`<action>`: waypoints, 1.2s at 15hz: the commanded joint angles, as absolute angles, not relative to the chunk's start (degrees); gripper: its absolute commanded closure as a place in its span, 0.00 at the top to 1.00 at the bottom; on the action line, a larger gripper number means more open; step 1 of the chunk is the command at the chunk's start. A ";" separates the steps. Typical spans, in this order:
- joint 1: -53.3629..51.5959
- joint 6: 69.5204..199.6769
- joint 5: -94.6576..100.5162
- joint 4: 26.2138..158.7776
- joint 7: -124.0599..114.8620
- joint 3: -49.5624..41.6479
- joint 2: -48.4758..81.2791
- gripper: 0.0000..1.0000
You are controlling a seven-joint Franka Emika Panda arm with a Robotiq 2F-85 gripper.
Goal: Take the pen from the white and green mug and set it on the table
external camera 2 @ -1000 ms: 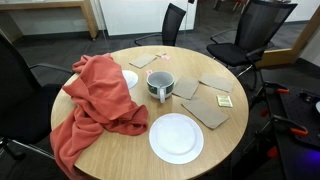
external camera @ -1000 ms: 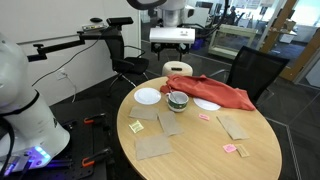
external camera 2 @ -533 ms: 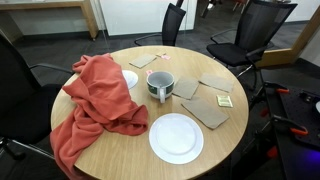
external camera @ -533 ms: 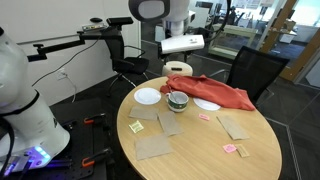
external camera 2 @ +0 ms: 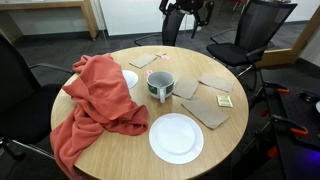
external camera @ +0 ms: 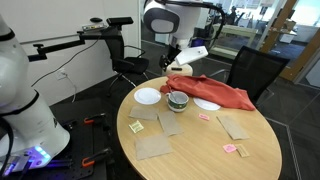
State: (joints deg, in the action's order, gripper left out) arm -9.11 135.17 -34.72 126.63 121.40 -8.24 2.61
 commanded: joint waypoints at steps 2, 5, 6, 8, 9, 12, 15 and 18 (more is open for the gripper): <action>-3.50 132.23 -30.70 124.11 121.73 -3.05 5.31 1.00; -2.48 131.85 -27.50 122.35 120.67 -2.13 7.34 1.00; -2.48 131.82 -27.42 122.23 120.67 -2.09 7.42 1.00; -2.48 131.78 -27.39 122.13 120.67 -2.07 7.42 1.00; -2.11 131.92 -28.10 121.53 121.65 -1.70 8.29 1.00; -0.23 131.18 -28.36 119.85 124.66 0.08 11.18 1.00; 1.06 130.58 -26.72 118.53 127.40 1.38 13.91 1.00; 1.69 131.96 -25.61 117.09 128.62 2.53 16.59 1.00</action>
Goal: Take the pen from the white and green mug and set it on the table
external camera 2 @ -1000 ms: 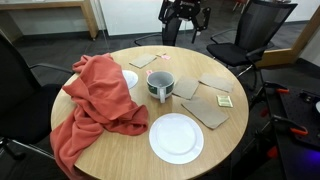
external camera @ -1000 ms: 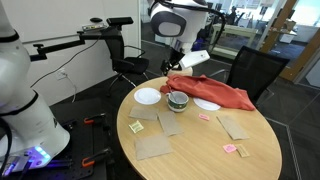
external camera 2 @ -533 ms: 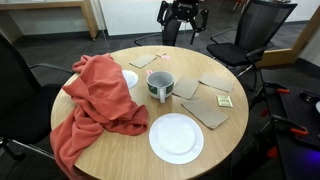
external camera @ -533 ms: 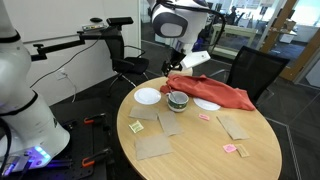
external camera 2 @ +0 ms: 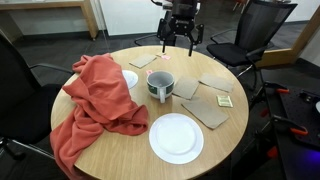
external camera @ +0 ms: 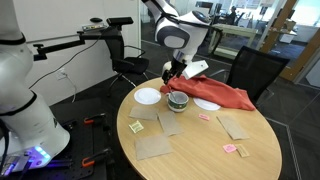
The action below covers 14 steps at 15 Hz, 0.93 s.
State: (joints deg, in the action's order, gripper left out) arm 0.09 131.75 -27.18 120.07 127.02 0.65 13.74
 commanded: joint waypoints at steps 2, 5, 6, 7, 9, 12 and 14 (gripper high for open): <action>1.46 132.60 -23.29 116.02 126.92 2.88 18.10 1.00; 1.27 133.54 -20.10 114.27 125.54 3.45 20.19 1.00; 1.15 133.94 -19.05 113.55 124.53 3.52 20.98 1.00; 1.03 134.51 -17.89 113.04 123.64 3.53 21.66 1.00; 0.82 136.46 -15.90 112.26 121.43 3.59 22.97 1.00; 0.93 139.42 -13.43 111.17 118.28 4.11 24.98 1.00; 1.25 140.23 -12.45 110.45 117.01 4.68 26.22 0.82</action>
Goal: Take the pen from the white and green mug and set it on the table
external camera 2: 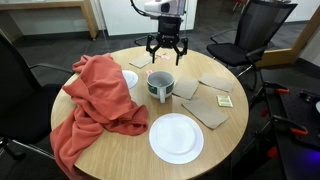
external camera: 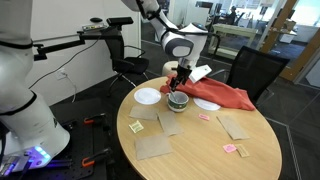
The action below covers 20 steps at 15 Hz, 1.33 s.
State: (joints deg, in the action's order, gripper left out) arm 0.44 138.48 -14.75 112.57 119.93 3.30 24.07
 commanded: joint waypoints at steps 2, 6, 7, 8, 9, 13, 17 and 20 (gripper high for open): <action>1.52 140.31 -11.64 109.73 116.21 5.14 27.30 0.68; 1.95 140.03 -11.43 108.76 115.78 5.56 28.94 0.50; 2.06 139.96 -11.42 108.56 115.76 5.62 29.27 0.48; 2.14 139.89 -11.38 108.37 115.75 5.66 29.61 0.51; 2.24 139.82 -11.38 108.18 115.79 5.75 29.93 0.52; 2.23 139.75 -10.89 106.76 115.41 6.03 31.73 0.56; 2.25 139.53 -9.89 105.19 115.06 6.39 33.57 0.48; 2.38 139.27 -9.48 104.05 114.49 6.76 34.93 0.45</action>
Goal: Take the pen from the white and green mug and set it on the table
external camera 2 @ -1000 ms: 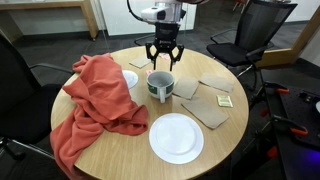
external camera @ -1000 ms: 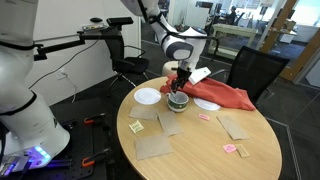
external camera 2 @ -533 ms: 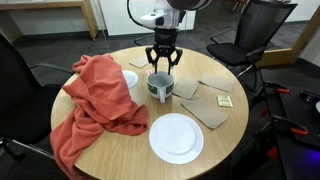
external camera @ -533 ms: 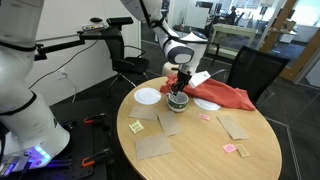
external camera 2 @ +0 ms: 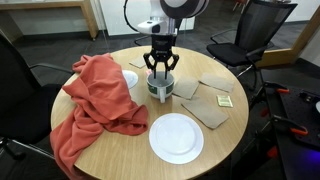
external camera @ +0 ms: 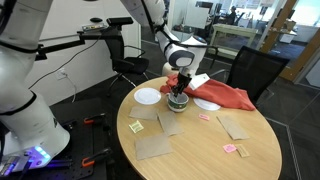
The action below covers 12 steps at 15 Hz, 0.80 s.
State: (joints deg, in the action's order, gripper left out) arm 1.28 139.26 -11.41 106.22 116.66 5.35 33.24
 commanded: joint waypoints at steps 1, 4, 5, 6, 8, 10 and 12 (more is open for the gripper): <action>2.42 139.07 -9.42 103.70 114.52 6.84 35.39 0.44; 2.56 138.63 -9.35 103.07 114.65 7.05 36.57 0.47; 2.63 138.58 -9.41 102.93 114.68 7.14 36.98 0.47; 2.66 138.58 -9.43 102.79 114.69 7.21 37.40 0.47; 2.82 138.59 -9.55 102.55 114.80 7.48 38.15 0.48; 3.06 138.71 -9.70 102.32 114.89 7.88 38.78 0.46; 3.33 138.67 -9.84 102.02 114.98 8.36 39.32 0.34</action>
